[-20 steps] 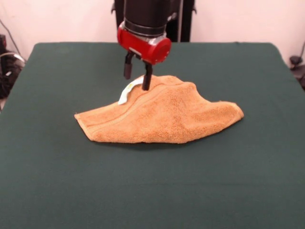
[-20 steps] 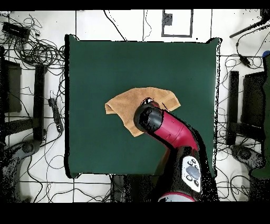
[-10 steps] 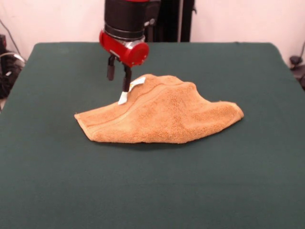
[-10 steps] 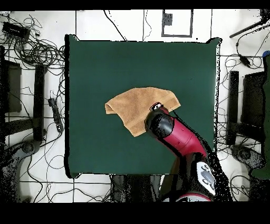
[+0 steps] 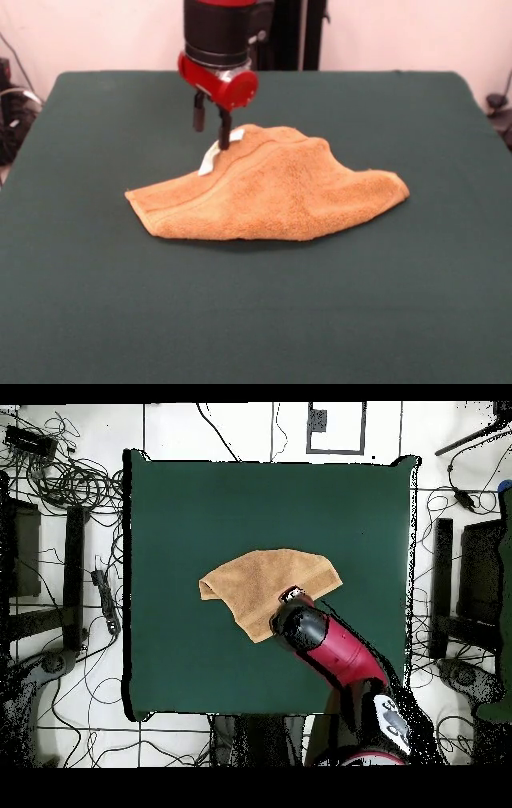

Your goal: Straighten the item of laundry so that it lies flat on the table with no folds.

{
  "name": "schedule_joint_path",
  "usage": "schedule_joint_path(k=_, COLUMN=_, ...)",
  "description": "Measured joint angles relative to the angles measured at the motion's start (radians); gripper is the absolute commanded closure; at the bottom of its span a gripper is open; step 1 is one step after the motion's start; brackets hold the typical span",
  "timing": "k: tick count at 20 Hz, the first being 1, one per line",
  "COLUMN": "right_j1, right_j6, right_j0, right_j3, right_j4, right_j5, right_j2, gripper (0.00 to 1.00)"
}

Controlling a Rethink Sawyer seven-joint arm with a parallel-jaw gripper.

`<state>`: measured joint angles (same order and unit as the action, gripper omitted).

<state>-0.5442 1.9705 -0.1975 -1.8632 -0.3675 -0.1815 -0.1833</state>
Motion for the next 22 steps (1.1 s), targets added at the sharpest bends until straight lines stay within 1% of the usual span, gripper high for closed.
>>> schedule_joint_path(k=10, right_j1=-0.037, right_j6=0.0, right_j0=-0.098, right_j3=-0.089, right_j4=-0.001, right_j5=0.002, right_j2=0.148, gripper=0.0)
schedule_joint_path(k=14, right_j1=-0.03, right_j6=0.0, right_j0=-0.1, right_j3=-0.098, right_j4=-0.001, right_j5=0.015, right_j2=0.164, gripper=0.0)
schedule_joint_path(k=19, right_j1=-0.011, right_j6=0.0, right_j0=-0.099, right_j3=-0.109, right_j4=-0.001, right_j5=0.076, right_j2=0.204, gripper=0.0)
schedule_joint_path(k=22, right_j1=0.0, right_j6=0.0, right_j0=-0.097, right_j3=-0.109, right_j4=-0.001, right_j5=0.099, right_j2=0.207, gripper=0.0)
